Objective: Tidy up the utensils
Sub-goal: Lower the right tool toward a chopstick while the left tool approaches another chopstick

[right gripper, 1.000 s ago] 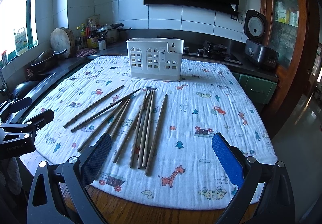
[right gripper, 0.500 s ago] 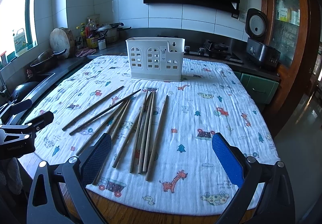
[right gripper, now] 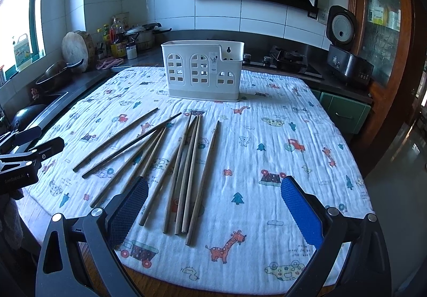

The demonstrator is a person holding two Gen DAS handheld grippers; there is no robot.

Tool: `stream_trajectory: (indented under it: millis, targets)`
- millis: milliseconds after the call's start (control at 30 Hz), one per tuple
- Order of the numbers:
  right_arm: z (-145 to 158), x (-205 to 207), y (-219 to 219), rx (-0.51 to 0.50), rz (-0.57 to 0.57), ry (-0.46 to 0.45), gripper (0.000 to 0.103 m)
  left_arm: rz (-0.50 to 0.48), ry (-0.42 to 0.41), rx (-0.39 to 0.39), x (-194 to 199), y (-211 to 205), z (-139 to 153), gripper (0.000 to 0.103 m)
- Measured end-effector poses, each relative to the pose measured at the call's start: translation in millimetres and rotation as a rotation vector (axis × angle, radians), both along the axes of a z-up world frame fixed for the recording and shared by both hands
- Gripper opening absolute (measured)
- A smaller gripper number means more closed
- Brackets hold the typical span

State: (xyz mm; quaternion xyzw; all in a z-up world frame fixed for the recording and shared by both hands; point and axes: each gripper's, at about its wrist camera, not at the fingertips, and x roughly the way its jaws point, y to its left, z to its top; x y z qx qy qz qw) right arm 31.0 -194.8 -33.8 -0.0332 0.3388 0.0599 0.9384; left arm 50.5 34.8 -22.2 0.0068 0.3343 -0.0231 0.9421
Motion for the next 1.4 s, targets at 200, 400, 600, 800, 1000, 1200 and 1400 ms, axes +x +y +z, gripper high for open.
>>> stream_trajectory:
  millis: [200, 400, 600, 800, 1000, 1200, 1400]
  targets:
    - [-7, 6, 0, 0.003, 0.001, 0.021, 0.096, -0.006, 0.030, -0.015, 10, 8, -8, 0.075]
    - [-17, 11, 3, 0.009, 0.001, 0.049, 0.092, -0.004, 0.057, -0.020, 15, 19, -18, 0.068]
    - [-28, 15, 5, 0.020, -0.004, 0.083, 0.081, -0.008, 0.081, -0.047, 21, 32, -27, 0.062]
    - [-39, 17, 10, 0.039, 0.003, 0.118, 0.066, -0.020, 0.100, -0.064, 26, 40, -35, 0.053]
    - [-48, 24, 12, 0.080, 0.003, 0.156, 0.043, -0.047, 0.116, -0.087, 32, 42, -40, 0.041]
    - [-54, 31, 11, 0.099, -0.015, 0.180, 0.025, -0.082, 0.130, -0.103, 40, 38, -45, 0.036]
    - [-62, 39, 10, 0.101, -0.033, 0.206, 0.019, -0.109, 0.142, -0.106, 50, 32, -48, 0.036]
